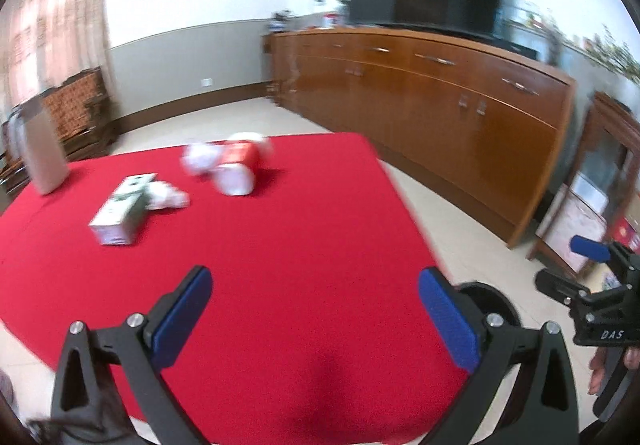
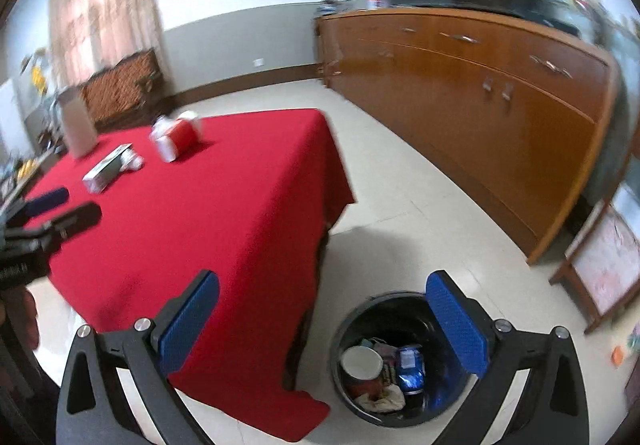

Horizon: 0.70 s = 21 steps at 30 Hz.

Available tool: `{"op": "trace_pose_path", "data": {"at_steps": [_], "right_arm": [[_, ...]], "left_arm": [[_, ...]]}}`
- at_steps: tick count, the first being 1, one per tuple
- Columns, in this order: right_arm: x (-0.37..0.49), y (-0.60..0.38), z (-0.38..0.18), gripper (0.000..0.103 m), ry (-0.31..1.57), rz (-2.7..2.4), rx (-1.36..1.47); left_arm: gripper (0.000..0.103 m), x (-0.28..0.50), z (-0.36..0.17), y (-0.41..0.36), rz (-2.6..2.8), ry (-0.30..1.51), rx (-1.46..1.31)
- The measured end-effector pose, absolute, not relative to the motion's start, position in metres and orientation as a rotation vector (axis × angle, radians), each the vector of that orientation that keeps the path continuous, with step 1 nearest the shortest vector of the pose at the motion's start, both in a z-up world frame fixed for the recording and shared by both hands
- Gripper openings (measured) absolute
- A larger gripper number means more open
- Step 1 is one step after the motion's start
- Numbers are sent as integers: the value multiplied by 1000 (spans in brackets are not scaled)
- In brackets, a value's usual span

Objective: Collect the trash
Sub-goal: 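Move both tools back toward the table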

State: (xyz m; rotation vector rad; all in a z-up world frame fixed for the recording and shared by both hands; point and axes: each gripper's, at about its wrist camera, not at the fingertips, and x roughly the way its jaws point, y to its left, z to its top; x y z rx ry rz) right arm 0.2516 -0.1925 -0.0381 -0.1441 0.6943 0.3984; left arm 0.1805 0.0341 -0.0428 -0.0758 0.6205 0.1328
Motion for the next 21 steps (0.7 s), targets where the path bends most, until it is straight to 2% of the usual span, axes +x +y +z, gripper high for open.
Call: {"op": "trace_pose_path", "data": {"at_steps": [10,21], "right_arm": [[260,-64,-23,103,669,499,-187],[281,29,-27,103,673,552,-224]], "left_arm": [[103,165,-44,159,362,602,-111],[103,173,-58,223,418,607,-140]]}}
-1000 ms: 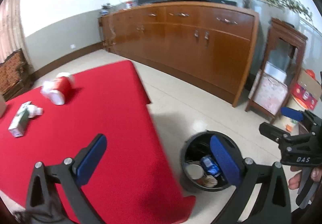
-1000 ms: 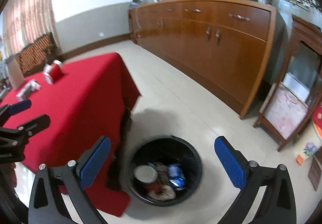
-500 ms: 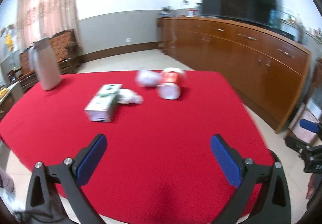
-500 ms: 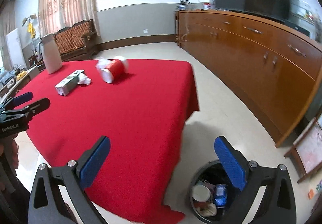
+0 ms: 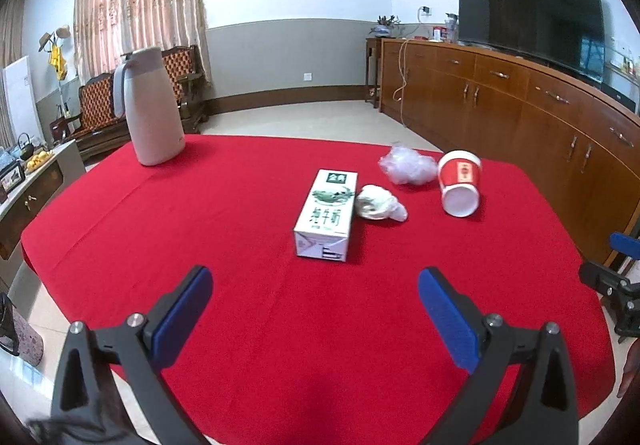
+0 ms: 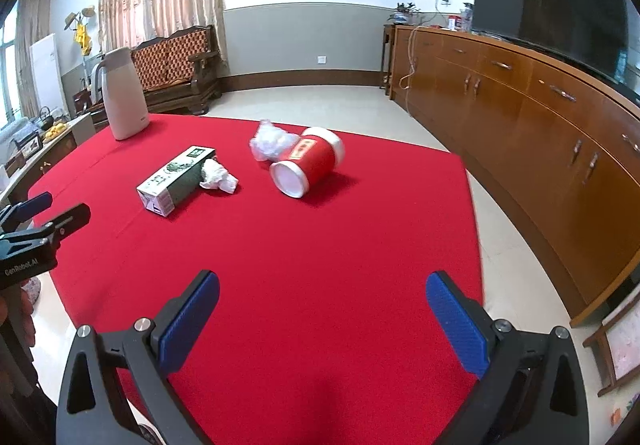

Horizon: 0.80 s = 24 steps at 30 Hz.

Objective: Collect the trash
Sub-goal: 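Move both tools back toward the table, then grasp the white milk carton with the left tool while the right tool grasps the red paper cup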

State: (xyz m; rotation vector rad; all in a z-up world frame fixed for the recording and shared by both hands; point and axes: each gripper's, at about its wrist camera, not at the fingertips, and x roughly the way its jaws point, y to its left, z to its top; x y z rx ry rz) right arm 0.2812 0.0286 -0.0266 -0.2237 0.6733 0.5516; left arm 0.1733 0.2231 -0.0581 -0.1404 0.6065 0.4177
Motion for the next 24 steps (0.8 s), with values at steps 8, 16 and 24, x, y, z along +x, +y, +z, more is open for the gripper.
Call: {"op": "trace_pose_path", "data": {"at_steps": [8,16,24], "right_arm": [[308,67,-33,103,678,582,-234],[359,102,-45,103,716,568,-193],[403,134,-62,103,745,552,-193]], "left_arm": [[102,197,-72,240,400,634,-133],[100,236,-86,258,399,666,-128],[98,264,-98,269,394,686,-137]]}}
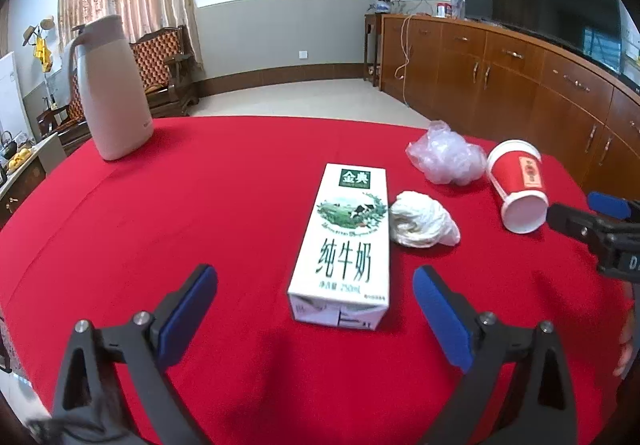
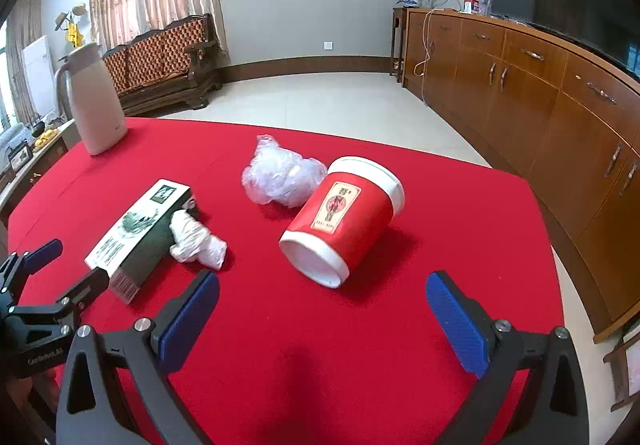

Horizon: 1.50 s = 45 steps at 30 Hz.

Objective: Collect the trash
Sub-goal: 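Grasp the white milk carton with the left tool while the right tool grasps the red paper cup, then lift the milk carton and red cup and carry them toward the bucket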

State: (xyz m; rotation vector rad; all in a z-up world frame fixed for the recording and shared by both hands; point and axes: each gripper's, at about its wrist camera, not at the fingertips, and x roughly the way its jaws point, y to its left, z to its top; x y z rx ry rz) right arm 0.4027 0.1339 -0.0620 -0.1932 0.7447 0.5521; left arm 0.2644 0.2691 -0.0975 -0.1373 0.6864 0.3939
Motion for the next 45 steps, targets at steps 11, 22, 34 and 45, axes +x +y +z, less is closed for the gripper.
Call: {"op": "trace_pose_path", "data": {"at_steps": [11,22,34,45], "right_arm": [[460,152,-84,103,859,499,-92],[467,138,-96,62,920,553,-65],[438,113,-83,60,875,583,-81],[405,83,-59,60,844,590,-94]], "left_arm": [[95,291,-100,281,383,728,-136],[61,312,-109,284,339,799,-169],[55,287,-91,269,356,717,-136],[55,258,-71,253,352,680,-123]]}}
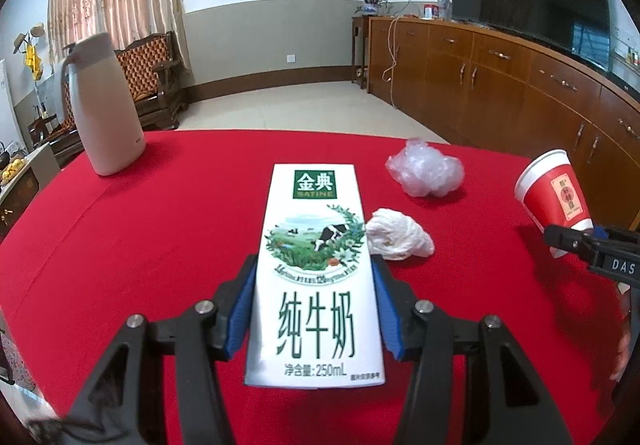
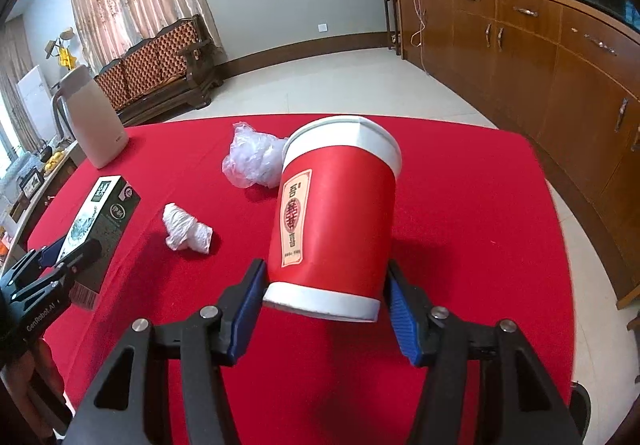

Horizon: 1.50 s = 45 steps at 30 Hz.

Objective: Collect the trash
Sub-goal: 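Lift the milk carton and red cup and carry them toward the bucket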

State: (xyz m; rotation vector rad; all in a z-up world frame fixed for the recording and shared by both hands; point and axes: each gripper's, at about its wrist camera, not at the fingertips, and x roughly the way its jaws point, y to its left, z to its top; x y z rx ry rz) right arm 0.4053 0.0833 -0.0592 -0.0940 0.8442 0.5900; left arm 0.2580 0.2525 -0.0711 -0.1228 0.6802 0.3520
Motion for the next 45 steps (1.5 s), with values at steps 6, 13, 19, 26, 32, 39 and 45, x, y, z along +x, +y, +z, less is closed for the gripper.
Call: {"op": "trace_pose_path", "data": {"at_steps": [6,13,19,26,32,39,45], "right_arm": [[382,62,-43,59,821,584,-108],[345,28,-22,59,772,584,-125],[316,-11,-7,59,742,578,-116],[287,-69,5,59,725,557,-77],[274,-110,8,59,712,513,-60],[260,-161,11,59,696,467,-48],[250,-207,10,59,692,417,-47]], "left_arm": [[55,240,-64,241,344,665,-122],[55,216,-50,219,314,639,-133],[55,201,-39,192,271,623,-113],[55,191,-24,158,211,599,-90],[55,187,-19,128,153,590,-63],[55,190,-16,89,75,582,-37],[55,194,-19,49,-7,589,-14]]}}
